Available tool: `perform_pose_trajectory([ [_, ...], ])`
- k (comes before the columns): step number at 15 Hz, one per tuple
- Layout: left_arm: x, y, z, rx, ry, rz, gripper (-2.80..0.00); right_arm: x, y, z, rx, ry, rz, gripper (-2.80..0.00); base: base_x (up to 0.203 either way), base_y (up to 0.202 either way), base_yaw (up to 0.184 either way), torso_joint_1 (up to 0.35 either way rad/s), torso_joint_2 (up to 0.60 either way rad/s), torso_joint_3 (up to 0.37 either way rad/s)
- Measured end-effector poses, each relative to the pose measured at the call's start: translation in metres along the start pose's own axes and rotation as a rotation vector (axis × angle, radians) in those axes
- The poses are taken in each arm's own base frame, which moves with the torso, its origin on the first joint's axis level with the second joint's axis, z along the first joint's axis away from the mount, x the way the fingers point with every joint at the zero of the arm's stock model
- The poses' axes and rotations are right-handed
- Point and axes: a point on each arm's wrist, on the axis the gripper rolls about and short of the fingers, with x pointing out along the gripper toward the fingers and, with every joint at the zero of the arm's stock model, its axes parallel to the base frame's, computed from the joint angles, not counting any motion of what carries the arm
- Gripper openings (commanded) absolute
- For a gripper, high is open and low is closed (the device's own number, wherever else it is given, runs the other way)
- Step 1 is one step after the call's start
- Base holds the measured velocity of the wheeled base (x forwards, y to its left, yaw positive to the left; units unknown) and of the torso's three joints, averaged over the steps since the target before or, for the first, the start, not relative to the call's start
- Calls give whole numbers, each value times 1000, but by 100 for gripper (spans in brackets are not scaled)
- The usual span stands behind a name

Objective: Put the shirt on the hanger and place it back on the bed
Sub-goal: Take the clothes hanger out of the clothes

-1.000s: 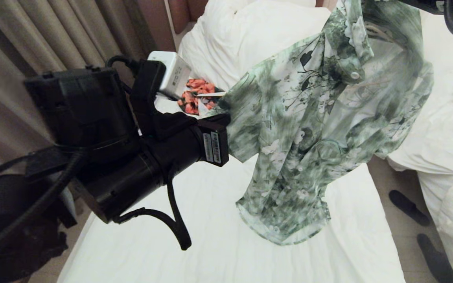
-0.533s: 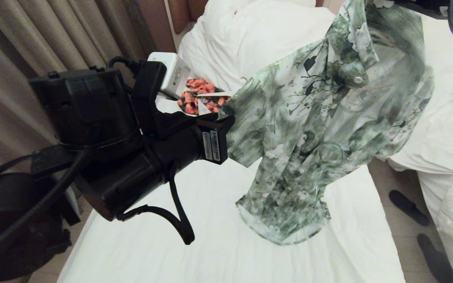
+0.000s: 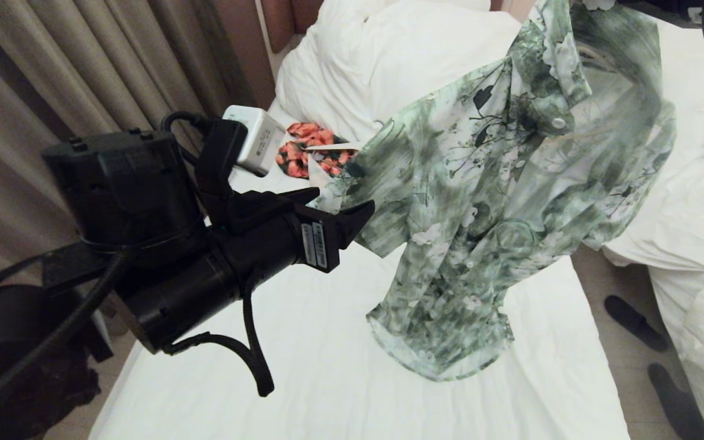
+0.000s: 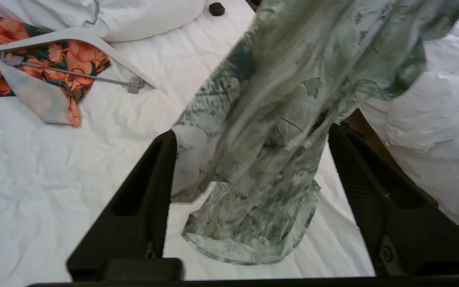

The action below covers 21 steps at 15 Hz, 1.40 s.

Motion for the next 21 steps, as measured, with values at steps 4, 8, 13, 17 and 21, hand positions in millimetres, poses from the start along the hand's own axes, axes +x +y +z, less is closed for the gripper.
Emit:
perform_pose_trajectory([
  [4,10,3,-1,3,3,-7,0,0,1,0,1,4,20,-280,0,0,0,0,0,0],
  [8,21,5,1,2,-8,5,0,0,0,-2,0,9,21,-280,0,0,0,0,0,0],
  [13,28,4,-5,11,-57,10,-280,-1,0,-1,0,7,20,-280,0,0,0,0,0,0],
  [17,30,4,-10,13,-46,10,-280,-1,0,-1,0,6,18,-280,0,0,0,0,0,0],
  [21,29,4,-11,11,-41,12,-280,-1,0,-1,0,6,18,-280,0,0,0,0,0,0],
])
